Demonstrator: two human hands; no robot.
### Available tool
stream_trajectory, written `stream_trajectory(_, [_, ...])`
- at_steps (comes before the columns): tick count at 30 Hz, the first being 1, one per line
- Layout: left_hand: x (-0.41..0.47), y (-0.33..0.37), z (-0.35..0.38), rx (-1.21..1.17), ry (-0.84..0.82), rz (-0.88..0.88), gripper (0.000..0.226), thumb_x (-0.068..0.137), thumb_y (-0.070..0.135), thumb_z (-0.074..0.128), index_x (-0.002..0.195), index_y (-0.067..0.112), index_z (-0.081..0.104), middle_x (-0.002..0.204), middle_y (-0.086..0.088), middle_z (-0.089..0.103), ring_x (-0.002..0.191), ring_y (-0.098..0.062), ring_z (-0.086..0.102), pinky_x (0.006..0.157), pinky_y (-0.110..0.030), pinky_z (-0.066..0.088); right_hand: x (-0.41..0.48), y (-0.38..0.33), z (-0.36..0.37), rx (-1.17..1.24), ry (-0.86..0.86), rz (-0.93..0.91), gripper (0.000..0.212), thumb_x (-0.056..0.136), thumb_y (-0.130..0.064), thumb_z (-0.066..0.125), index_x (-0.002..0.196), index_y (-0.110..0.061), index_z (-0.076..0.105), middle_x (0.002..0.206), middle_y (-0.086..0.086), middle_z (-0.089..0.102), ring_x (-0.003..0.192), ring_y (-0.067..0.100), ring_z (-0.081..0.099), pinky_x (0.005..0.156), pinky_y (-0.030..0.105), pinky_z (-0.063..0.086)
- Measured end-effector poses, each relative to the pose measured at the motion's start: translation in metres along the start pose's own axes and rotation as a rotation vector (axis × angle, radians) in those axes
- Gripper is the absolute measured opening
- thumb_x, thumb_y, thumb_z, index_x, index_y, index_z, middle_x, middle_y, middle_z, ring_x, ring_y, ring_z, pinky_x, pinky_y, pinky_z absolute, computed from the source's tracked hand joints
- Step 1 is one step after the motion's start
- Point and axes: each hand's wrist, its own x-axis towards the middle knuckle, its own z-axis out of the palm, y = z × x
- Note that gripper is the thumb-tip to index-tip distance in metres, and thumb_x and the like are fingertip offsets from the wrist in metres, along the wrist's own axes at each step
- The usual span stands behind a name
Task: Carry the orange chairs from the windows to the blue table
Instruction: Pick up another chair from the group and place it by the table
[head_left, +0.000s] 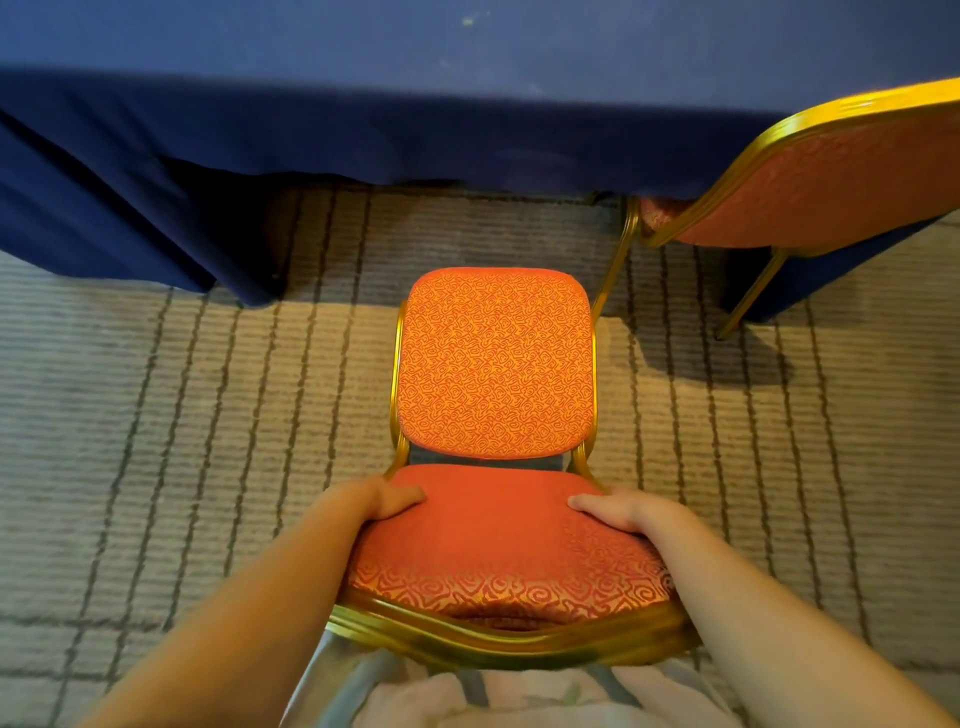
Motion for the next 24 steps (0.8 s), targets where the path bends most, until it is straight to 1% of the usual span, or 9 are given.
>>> stream_trajectory(5, [-0.006, 0.001, -0.018, 0.047, -0.099, -0.038, 0.084, 0.089, 0.070, 0.038, 0.146, 0.009, 0.036, 0.147, -0.013, 0.042, 0.131, -0.030, 0.045, 0.104, -0.036, 0.035, -0.012, -0.006, -0.018, -0.004, -0.167, 0.117, 0.093, 0.082, -0.081, 0.041, 0.150, -0.018, 0.036, 0.143, 0.008, 0.050, 0.115, 0.027, 0.057, 0.089, 0.033, 0.039])
stream_trajectory(9, [-0.015, 0.010, -0.037, 0.071, -0.203, -0.041, 0.085, 0.088, 0.073, 0.032, 0.147, 0.011, 0.034, 0.145, -0.013, 0.045, 0.128, -0.030, 0.048, 0.107, -0.038, 0.035, -0.021, -0.004, -0.037, 0.005, -0.197, 0.147, 0.091, 0.080, -0.083, 0.039, 0.141, -0.016, 0.046, 0.099, 0.002, 0.062, 0.080, 0.018, 0.061, 0.063, 0.027, 0.042])
stream_trajectory(10, [-0.017, 0.012, -0.043, 0.077, -0.213, -0.037, 0.087, 0.088, 0.074, 0.031, 0.148, 0.010, 0.032, 0.145, -0.013, 0.044, 0.128, -0.030, 0.048, 0.107, -0.039, 0.035, -0.022, -0.005, -0.043, -0.004, -0.192, 0.146, 0.090, 0.081, -0.083, 0.038, 0.140, -0.016, 0.047, 0.097, 0.000, 0.061, 0.078, 0.017, 0.060, 0.063, 0.027, 0.042])
stream_trajectory(12, [-0.021, 0.017, -0.057, 0.097, -0.214, -0.035, 0.089, 0.087, 0.075, 0.029, 0.147, 0.009, 0.033, 0.144, -0.013, 0.045, 0.127, -0.030, 0.048, 0.106, -0.039, 0.036, -0.023, -0.009, -0.052, -0.012, -0.175, 0.134, 0.089, 0.082, -0.083, 0.035, 0.142, -0.018, 0.046, 0.117, 0.003, 0.061, 0.087, 0.019, 0.060, 0.078, 0.028, 0.043])
stream_trajectory(14, [-0.021, 0.023, -0.071, 0.126, -0.203, -0.036, 0.088, 0.088, 0.074, 0.028, 0.145, 0.007, 0.035, 0.144, -0.013, 0.045, 0.128, -0.029, 0.048, 0.105, -0.038, 0.036, -0.024, -0.012, -0.060, -0.012, -0.162, 0.111, 0.087, 0.085, -0.081, 0.033, 0.146, -0.020, 0.042, 0.139, 0.007, 0.053, 0.110, 0.023, 0.058, 0.094, 0.031, 0.039])
stream_trajectory(17, [-0.020, 0.037, -0.096, 0.143, -0.114, -0.012, 0.086, 0.090, 0.072, 0.028, 0.147, 0.007, 0.033, 0.147, -0.013, 0.041, 0.131, -0.030, 0.045, 0.108, -0.039, 0.033, -0.026, -0.023, -0.079, 0.010, -0.134, 0.090, 0.085, 0.087, -0.079, 0.032, 0.147, -0.020, 0.040, 0.145, 0.009, 0.048, 0.127, 0.026, 0.051, 0.094, 0.030, 0.036])
stream_trajectory(20, [-0.013, 0.058, -0.123, 0.162, -0.068, 0.011, 0.083, 0.092, 0.069, 0.028, 0.147, 0.007, 0.033, 0.149, -0.012, 0.040, 0.131, -0.029, 0.044, 0.108, -0.037, 0.032, -0.021, -0.034, -0.110, 0.014, -0.113, 0.065, 0.083, 0.088, -0.078, 0.031, 0.147, -0.021, 0.041, 0.145, 0.009, 0.049, 0.127, 0.025, 0.052, 0.095, 0.030, 0.035])
stream_trajectory(23, [-0.004, 0.085, -0.156, 0.160, -0.061, 0.013, 0.083, 0.092, 0.069, 0.026, 0.147, 0.008, 0.033, 0.149, -0.012, 0.039, 0.131, -0.029, 0.043, 0.106, -0.036, 0.032, -0.011, -0.048, -0.148, 0.045, -0.095, 0.061, 0.080, 0.088, -0.077, 0.032, 0.141, -0.018, 0.048, 0.138, 0.007, 0.055, 0.105, 0.021, 0.060, 0.087, 0.027, 0.037])
stream_trajectory(24, [0.001, 0.094, -0.168, 0.167, -0.065, 0.016, 0.083, 0.092, 0.069, 0.025, 0.148, 0.008, 0.033, 0.148, -0.012, 0.040, 0.131, -0.029, 0.044, 0.107, -0.037, 0.032, -0.007, -0.054, -0.163, 0.045, -0.088, 0.058, 0.080, 0.089, -0.077, 0.032, 0.140, -0.019, 0.049, 0.138, 0.007, 0.055, 0.106, 0.021, 0.060, 0.087, 0.026, 0.037])
